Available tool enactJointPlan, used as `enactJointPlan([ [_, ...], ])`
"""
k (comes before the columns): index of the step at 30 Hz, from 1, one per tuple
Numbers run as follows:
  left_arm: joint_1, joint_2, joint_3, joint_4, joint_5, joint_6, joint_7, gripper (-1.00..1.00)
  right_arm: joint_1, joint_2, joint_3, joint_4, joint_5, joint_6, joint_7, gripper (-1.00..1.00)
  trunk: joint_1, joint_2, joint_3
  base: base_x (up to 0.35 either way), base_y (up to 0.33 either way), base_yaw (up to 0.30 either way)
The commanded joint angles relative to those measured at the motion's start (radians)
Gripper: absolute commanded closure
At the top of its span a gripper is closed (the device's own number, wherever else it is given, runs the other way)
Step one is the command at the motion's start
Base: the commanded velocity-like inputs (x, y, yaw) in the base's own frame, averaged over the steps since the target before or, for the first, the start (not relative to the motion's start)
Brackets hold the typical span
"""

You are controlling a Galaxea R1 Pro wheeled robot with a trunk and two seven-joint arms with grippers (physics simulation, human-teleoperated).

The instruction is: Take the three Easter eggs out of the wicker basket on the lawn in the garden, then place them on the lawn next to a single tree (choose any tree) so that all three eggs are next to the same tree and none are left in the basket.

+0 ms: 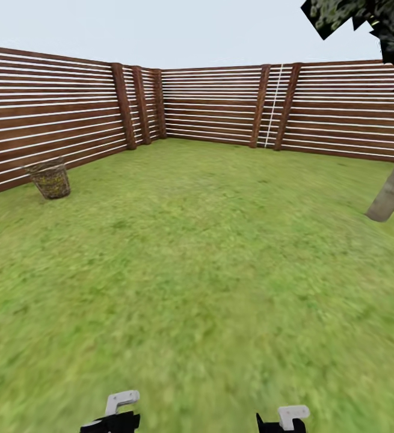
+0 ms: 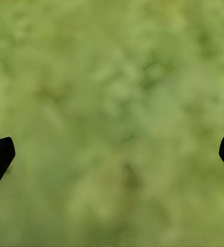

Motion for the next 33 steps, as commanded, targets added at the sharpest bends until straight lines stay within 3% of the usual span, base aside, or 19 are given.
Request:
enactJointPlan([
  [1,0.0,-0.001,0.002,-0.001,0.01,0.005,0.005,-1.0,0.0,0.0,0.001,0.001,0.003,-0.003,-0.001,-1.0,0.0,0.0,-0.001,0.338,0.0,0.279],
  [8,0.0,-0.001,0.001,-0.001,0.011,0.005,0.005,-1.0,0.0,0.0,0.001,0.002,0.003,-0.003,-0.001,-1.0,0.0,0.0,-0.001,0.168,0.0,0.285],
  [33,0.0,0.0,0.0,-0.001,0.01,0.005,0.005,-1.0,0.0,0.001,0.001,0.003,0.003,-0.003,-0.001,-1.0,0.0,0.0,-0.001,0.007,0.0,0.287],
])
